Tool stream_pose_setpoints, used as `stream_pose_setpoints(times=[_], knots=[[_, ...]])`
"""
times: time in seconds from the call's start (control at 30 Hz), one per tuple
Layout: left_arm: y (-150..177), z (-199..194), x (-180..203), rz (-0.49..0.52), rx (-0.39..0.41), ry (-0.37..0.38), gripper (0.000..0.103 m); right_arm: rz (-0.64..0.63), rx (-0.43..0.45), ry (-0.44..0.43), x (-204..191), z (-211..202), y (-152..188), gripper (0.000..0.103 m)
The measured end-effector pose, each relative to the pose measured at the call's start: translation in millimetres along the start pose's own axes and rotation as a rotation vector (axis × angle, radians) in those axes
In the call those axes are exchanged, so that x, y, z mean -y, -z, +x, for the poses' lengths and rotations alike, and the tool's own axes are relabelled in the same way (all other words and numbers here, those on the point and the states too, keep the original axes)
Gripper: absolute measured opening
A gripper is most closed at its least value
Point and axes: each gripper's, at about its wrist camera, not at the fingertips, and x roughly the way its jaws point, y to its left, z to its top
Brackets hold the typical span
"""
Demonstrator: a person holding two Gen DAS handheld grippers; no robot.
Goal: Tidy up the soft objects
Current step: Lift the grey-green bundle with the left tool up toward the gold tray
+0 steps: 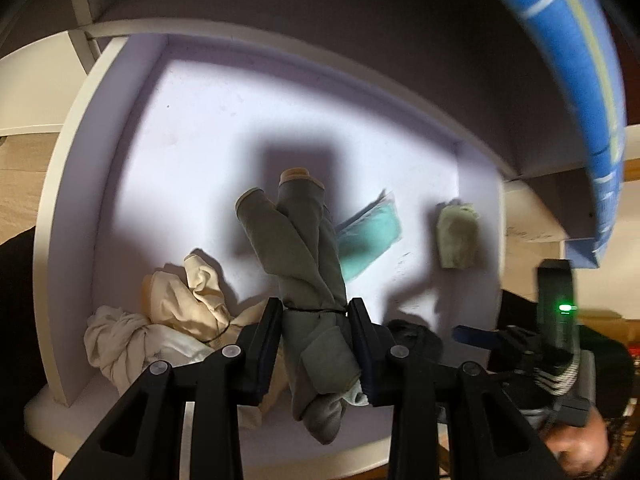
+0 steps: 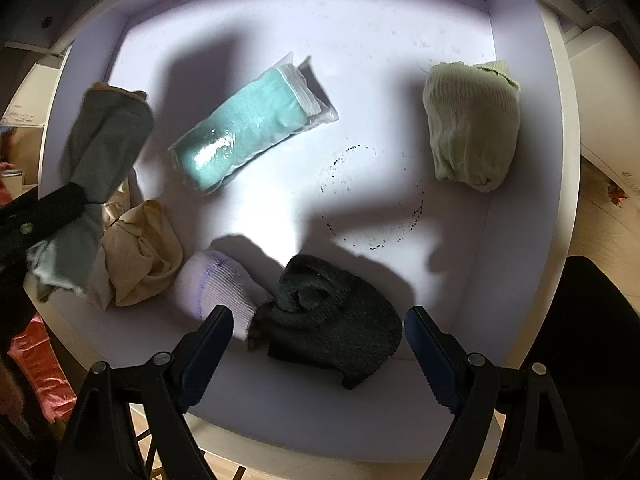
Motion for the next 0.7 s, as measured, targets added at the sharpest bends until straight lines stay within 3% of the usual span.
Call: stream_pose_setpoints(times=[0.23,0.7], knots=[[0.5,-48.0,17.3,0.046,0.056,0.101,0.033,0.003,-0.009,0.003,-2.3,-0.9,-3.2,0.088],[6.8,-147.2,77.3,0.230,0.170,0.275,0.033,0.006,-0.005,0.008,-3.4,4.8,-2.7,0.088]])
